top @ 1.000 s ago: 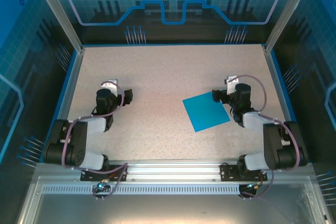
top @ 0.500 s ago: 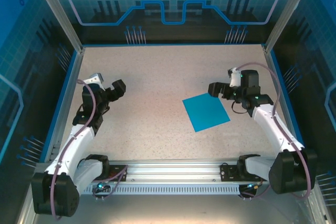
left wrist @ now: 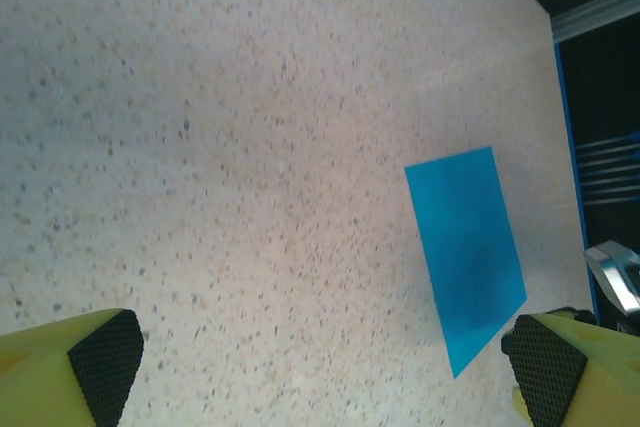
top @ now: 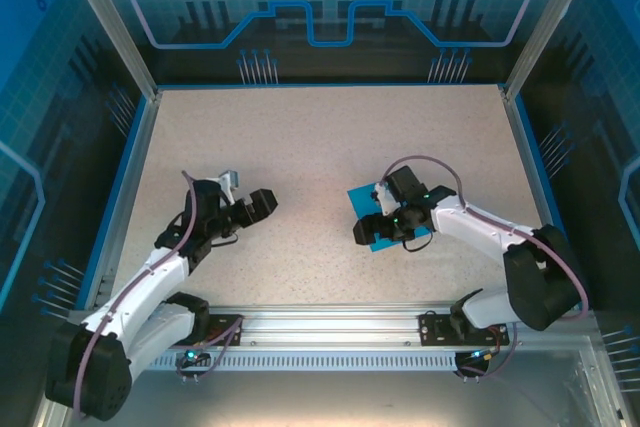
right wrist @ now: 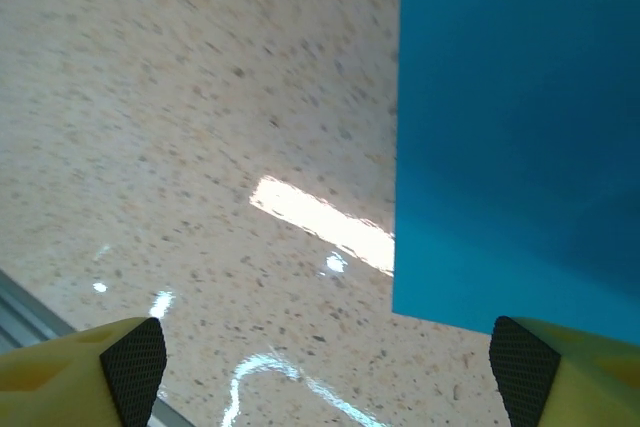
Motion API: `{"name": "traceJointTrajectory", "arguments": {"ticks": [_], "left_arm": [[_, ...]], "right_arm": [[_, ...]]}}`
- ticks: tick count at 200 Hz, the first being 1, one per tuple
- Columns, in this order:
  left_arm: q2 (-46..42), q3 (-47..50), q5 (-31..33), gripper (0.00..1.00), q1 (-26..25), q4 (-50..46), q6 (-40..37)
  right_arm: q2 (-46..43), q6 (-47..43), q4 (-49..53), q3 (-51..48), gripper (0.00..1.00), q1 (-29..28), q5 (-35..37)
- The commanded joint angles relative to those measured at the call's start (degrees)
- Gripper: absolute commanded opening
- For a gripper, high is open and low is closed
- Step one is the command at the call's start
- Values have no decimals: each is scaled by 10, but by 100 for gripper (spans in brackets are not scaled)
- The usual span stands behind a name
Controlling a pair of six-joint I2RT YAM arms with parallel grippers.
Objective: Fold a paper plane with a square sheet of paper (pick it up from the middle)
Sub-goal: Rotate the square sheet of paper at the center of the table.
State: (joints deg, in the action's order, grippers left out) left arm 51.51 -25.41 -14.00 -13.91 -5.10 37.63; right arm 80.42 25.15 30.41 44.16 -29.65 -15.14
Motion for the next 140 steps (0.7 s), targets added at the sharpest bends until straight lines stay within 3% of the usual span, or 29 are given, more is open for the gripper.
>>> {"name": "traceJointTrajectory", "arguments": {"ticks": [1, 50, 112, 140], "left_arm": [[-21, 22, -7, 98, -11, -24, 13], [-69, 54, 1, 98, -12, -37, 22], [-57, 48, -15, 99, -12, -33, 17], [-48, 47, -23, 98, -21, -34, 8]], "right_arm": [[11, 38, -7, -14, 88, -12, 24], [58, 79, -48, -15, 86, -25, 31], [146, 118, -57, 75, 83, -88, 32], [137, 113, 7, 129, 83, -109, 110]]}}
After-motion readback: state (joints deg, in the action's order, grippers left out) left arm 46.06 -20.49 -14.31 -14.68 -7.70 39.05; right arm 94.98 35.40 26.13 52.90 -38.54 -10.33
